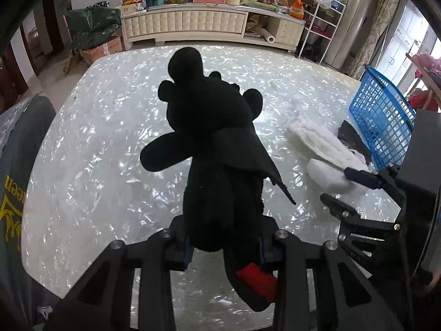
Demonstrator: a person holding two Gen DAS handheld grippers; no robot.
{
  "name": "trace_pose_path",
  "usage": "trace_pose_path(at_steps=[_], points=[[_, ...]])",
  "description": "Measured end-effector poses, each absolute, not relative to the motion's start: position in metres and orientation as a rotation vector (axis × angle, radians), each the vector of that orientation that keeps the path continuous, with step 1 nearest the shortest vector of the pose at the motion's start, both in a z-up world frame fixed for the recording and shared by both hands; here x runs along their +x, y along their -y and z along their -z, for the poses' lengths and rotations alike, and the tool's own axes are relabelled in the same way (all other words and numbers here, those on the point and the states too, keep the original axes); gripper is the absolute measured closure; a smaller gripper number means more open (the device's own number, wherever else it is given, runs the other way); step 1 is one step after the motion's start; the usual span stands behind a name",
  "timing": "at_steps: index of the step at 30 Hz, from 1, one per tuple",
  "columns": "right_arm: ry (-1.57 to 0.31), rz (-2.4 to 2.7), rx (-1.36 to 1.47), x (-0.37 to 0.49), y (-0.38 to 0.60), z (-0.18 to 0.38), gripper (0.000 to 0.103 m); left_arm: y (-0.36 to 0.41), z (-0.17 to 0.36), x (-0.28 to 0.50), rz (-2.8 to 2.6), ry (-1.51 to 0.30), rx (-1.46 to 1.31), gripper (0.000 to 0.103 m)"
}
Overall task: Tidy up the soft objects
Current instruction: 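Lift the black plush toy with the left tool while the right tool grasps the white pad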
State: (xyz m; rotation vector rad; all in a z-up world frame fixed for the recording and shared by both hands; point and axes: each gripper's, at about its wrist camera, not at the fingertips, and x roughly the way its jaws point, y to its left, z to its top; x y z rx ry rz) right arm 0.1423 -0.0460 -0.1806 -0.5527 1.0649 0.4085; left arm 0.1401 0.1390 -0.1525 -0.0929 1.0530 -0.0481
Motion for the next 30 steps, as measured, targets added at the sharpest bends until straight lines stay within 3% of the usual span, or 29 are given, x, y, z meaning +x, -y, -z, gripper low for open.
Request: trace_pose_path(at_steps=[12,30], points=[[-1.053,-0.445,-0.343,0.146,0.066,0.153,0.086,-0.134,0.156,0.14,0.041,-1.067,-0.069,0.071],[-1.022,-0.482,-0.142,0.132,0.119,0.11,0.089,-0.058,0.125,0.129,0.103,-1.038,0.04,0.071]])
